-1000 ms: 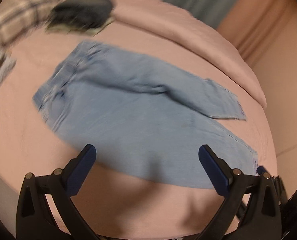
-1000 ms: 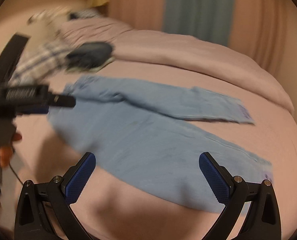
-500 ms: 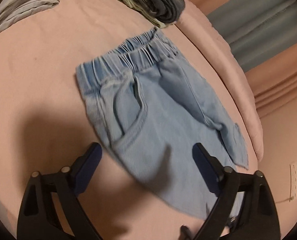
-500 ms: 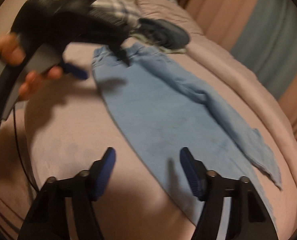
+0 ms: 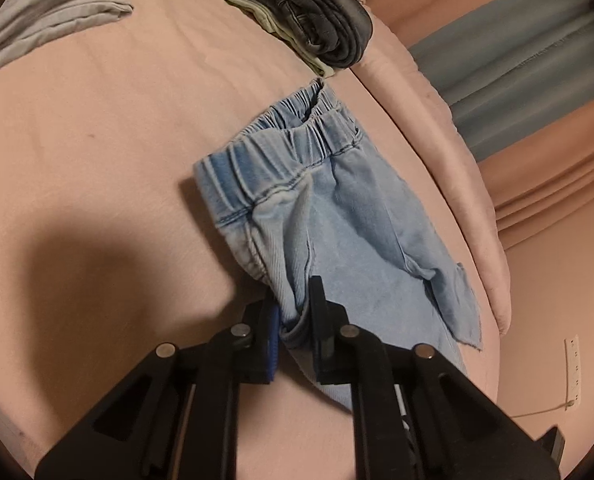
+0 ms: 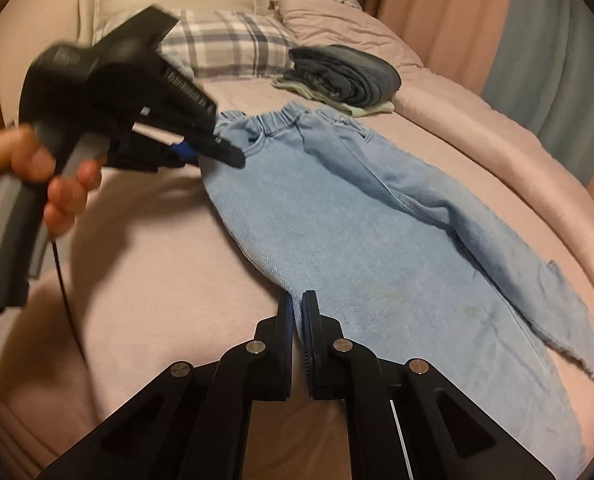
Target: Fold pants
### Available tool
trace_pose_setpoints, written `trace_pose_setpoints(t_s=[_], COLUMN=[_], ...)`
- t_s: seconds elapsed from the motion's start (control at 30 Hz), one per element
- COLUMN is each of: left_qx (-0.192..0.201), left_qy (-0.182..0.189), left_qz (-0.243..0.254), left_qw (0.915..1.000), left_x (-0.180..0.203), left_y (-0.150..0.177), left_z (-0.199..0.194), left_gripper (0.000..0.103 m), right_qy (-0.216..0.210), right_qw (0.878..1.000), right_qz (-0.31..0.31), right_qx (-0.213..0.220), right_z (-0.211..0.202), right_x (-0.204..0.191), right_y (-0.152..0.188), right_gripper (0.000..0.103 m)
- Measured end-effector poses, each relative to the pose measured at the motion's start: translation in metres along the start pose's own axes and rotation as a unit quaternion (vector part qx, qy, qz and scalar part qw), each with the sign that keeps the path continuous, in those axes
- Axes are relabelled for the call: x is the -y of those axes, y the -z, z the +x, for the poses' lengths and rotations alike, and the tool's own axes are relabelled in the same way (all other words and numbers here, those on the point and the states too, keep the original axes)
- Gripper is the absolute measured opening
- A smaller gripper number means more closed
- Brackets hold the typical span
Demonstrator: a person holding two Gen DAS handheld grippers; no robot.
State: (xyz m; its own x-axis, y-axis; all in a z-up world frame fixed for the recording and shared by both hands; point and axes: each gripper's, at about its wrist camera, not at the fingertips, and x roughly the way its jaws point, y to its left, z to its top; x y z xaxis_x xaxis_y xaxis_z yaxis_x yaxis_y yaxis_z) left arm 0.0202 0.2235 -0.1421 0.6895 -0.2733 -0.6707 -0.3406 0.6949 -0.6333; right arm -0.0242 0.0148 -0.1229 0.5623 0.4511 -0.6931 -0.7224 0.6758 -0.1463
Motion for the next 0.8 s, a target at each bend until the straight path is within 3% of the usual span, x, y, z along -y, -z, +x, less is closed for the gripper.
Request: trace_pose_setpoints(t_s=[0.07,0.13,0.23,0.33,0.37,0.47,0.53,0.63,0.7,0.77,0.8], left_qx=[-0.013,-0.021,-0.007,0.044,0.058,0.078,0.071,0.033,-0.005,-0.048,-0.033], left_qy=[-0.022,-0.019,-0.048,-0.110,-0.114,-0.105,-0.097,-0.101,-0.111,-0.147,-0.154], left_qz=[0.001,-0.013,0.017,0.079,0.093,0.136,0.164,0.231,0.268,0.306,0.350], left_qw=[0.9997,0.9995,0.9987,0.9899,0.9873,0.9819,0.9791,0.9671,0.9570,0.9394,0.9234], left_x=[-0.003,-0.011,-0.005,0.012,0.017,0.038,0.051,0.073,0.076,0.070,0.070], left_y=[0.001,0.000,-0.002,-0.007,-0.009,-0.010,-0.009,0.001,0.008,0.021,0.032], left_z=[0.010,0.010,-0.003,-0.027,-0.034,-0.041,-0.030,0.005,0.030,0.052,0.050], left_gripper=[0.016,0.019,0.032,0.030,0.031,0.054,0.058,0.058,0.058,0.058,0.058], right_qy=[-0.024,-0.037,-0.078,-0.112,-0.103,-0.040,-0.007,0.016,0.023,0.015,0.015], right_qw=[0.999,0.998,0.994,0.990,0.991,0.993,0.989,0.984,0.982,0.981,0.982], right_qz=[0.012,0.041,0.069,0.086,0.090,0.114,0.147,0.172,0.177,0.172,0.166], right_qx=[-0.022,-0.038,-0.033,-0.009,0.002,-0.002,-0.017,-0.032,-0.067,-0.090,-0.086], right_z=[0.013,0.025,0.013,-0.009,-0.017,-0.017,-0.010,0.003,0.016,0.022,0.017], right_x=[0.007,0.012,0.014,0.021,0.028,0.056,0.076,0.096,0.097,0.090,0.085], right_y=[0.003,0.009,0.006,0.005,0.005,0.004,0.008,0.011,0.020,0.035,0.038], right_gripper=[0.007,0.009,0.026,0.030,0.030,0.030,0.030,0.030,0.030,0.030,0.030])
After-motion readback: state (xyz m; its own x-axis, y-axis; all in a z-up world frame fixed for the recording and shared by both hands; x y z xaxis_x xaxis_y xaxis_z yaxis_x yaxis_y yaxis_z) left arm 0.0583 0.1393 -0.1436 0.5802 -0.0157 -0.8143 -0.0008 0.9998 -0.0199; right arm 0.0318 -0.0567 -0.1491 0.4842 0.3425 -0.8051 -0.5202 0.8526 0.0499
